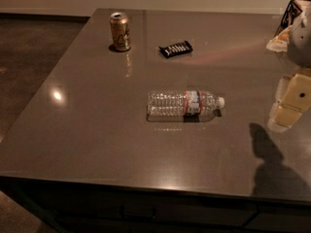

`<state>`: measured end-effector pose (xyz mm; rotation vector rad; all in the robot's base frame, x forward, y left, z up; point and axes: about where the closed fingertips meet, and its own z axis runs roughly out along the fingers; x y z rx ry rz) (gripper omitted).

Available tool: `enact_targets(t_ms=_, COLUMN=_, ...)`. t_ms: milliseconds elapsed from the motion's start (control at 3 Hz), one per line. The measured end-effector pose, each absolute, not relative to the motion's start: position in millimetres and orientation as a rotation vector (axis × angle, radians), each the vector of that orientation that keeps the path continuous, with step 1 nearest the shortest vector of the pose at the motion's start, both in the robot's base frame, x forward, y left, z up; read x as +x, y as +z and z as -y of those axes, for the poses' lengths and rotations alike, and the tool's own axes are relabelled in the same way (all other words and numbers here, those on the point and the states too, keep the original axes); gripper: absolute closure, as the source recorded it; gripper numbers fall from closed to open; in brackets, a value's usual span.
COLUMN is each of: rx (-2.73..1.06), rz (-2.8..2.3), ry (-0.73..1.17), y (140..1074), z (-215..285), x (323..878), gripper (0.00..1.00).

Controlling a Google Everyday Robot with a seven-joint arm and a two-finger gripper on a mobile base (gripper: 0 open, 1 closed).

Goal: Move water bottle near rxbar chocolate

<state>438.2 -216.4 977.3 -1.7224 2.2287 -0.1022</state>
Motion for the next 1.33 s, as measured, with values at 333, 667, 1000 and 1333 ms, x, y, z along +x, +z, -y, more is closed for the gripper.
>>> enact_targets(t_ms=333, rx=-1.723, rz=-2.226, ry=-0.103, y=978, z=216, x=439, gripper=0.0)
enact_targets(t_ms=667, rx=-1.766, rz=-2.202, ry=-0.077, y=968, z=210, x=450, gripper=0.0)
enact_targets(t_ms=1000, rx=-1.805, rz=-2.187, ry=-0.069, y=953, z=198, x=468, gripper=0.0)
enact_targets(t_ms=1333, rx=-1.853, rz=-2.167, ry=-0.047, y=934, z=181, x=487, gripper=0.0)
